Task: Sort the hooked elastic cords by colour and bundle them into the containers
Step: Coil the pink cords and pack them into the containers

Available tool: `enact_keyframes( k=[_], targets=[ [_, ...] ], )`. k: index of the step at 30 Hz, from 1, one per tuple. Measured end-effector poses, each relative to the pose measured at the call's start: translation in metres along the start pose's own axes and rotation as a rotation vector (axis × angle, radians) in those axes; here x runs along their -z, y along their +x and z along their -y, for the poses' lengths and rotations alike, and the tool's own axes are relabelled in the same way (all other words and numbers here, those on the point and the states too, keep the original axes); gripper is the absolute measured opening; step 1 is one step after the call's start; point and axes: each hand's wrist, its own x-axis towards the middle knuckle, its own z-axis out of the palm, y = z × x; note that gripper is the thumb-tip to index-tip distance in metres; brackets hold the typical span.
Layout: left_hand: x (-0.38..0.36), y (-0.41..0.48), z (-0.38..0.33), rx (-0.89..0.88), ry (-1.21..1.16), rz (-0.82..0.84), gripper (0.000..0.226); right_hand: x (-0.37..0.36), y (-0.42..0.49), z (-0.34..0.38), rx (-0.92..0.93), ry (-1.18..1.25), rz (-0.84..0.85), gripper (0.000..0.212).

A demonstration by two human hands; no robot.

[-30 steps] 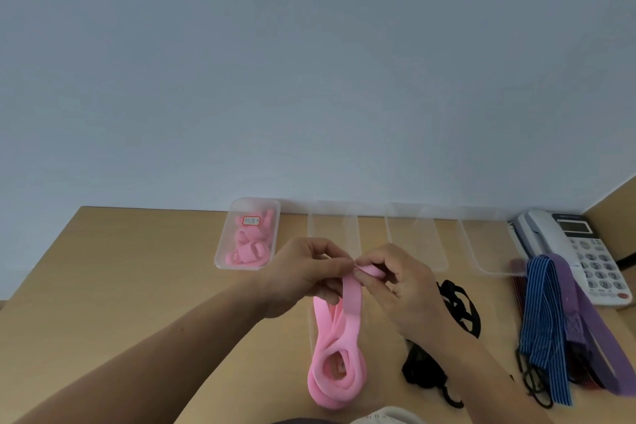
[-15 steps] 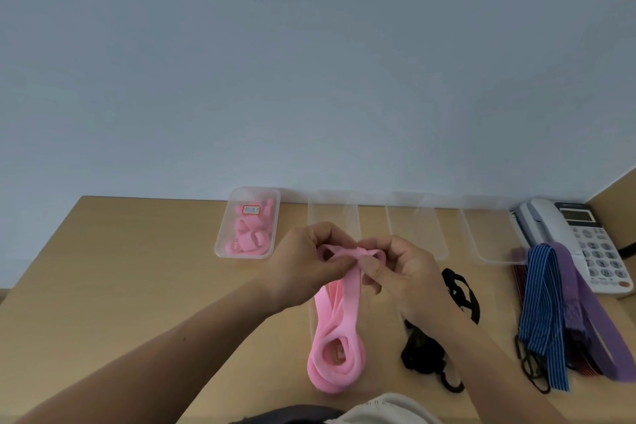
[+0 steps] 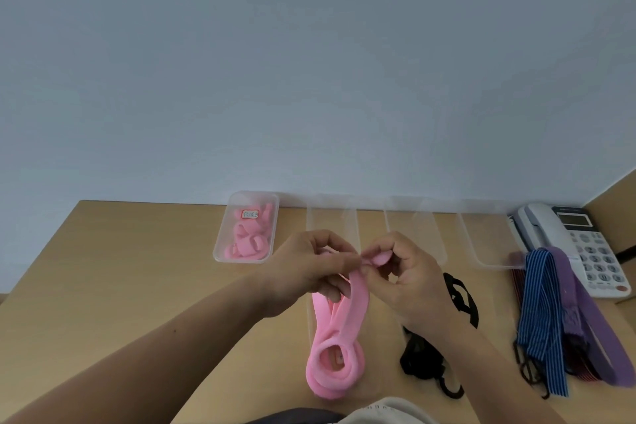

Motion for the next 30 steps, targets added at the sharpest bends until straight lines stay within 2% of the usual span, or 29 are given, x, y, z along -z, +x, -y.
enact_keyframes(
  k=[5, 11, 16, 18, 22, 27, 30],
  targets=[
    [-0.0026, 0.0023, -0.0004, -0.042, -0.051, -0.047, 0.015, 0.0015, 0.0006, 0.0001, -0.038, 0.088, -0.006, 0.016],
    [0.0003, 0.0046, 0.0027, -0.129, 0.052, -0.098, 0.017, 0.0046, 0.0038, 0.0042, -0.161, 0.328, 0.054, 0.024],
    [0.0005, 0.0061, 0.0042, -0.179, 0.115, -0.113, 0.031, 0.0032, 0.0061, 0.0054, -0.235, 0.243, 0.062, 0.007],
    [0.0019, 0.0072, 0.0054, -0.159, 0.119, -0.117, 0.034, 0.0047, 0.0060, 0.0062, -0.219, 0.202, 0.063, 0.008],
    [0.0049, 0.0055, 0.0046, -0.075, 0.099, -0.016, 0.024, 0.0038, 0.0059, 0.0054, -0.192, 0.122, 0.044, 0.012],
    [0.0072, 0.0053, 0.0021, -0.051, 0.146, -0.016, 0.023, -0.0011, 0.0050, 0.0041, -0.205, 0.175, 0.028, 0.017],
    [0.0055, 0.0057, 0.0000, -0.042, 0.093, -0.013, 0.024, -0.0033, 0.0053, 0.0061, -0.171, 0.191, 0.034, 0.018]
  ],
)
